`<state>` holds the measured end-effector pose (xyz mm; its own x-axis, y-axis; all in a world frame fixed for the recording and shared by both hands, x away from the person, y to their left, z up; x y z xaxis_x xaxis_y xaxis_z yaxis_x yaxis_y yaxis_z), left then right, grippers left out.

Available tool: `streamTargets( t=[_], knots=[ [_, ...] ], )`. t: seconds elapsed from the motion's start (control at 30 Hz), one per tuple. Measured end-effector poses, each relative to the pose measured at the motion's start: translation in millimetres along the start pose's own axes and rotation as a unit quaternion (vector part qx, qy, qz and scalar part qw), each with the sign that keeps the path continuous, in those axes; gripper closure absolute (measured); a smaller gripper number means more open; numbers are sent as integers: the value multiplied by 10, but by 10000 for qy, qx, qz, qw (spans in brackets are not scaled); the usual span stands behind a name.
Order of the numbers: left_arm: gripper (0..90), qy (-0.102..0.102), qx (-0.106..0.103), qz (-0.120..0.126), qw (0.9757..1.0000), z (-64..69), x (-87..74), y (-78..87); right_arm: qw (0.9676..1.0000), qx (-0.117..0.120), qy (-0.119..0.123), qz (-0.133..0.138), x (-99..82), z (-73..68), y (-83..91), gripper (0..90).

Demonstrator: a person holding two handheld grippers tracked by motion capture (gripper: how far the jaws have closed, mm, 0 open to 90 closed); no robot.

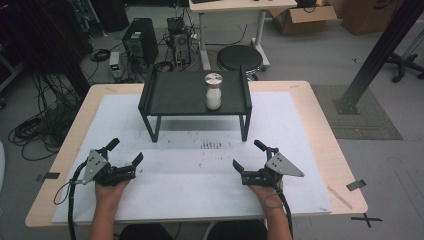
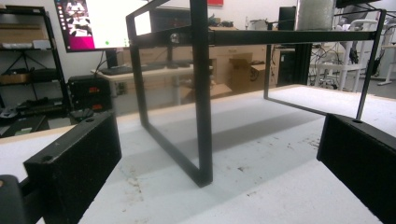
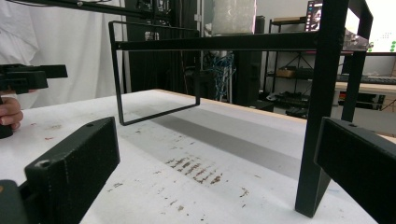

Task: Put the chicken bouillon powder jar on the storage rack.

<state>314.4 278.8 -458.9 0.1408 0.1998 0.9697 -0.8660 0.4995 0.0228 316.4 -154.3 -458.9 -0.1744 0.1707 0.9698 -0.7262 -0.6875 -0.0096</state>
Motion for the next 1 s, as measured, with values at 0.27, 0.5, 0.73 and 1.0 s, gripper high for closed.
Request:
streamTargets(
  t=[0.27, 0.5, 0.73, 1.0],
  knots=[
    [2, 39, 12, -13, 10000, -6, 1, -3, 10000, 11, -19, -24, -2, 5, -5, 0],
    [2, 36, 17, -20, 10000, -6, 1, -5, 10000, 13, -26, -25, -2, 5, -5, 0],
    [2, 40, 16, -22, 10000, -7, 1, -5, 10000, 16, -11, -18, -2, 3, -4, 0],
    [2, 41, 14, -22, 10000, -7, 1, -4, 10000, 12, -15, -14, -1, 3, -3, 0]
  ],
)
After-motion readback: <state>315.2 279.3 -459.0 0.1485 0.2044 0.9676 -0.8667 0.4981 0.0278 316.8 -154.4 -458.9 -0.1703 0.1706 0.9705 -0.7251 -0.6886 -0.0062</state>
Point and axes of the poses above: each handheld gripper's, and its own axes: y roughly backward along the jaws, x roughly out of its top, z roughly to its right, the point moved 4 cm from there along -y, roughly forward along the jaws, and after that the axes turned 15 degrees about y, right-handed, at the moved point
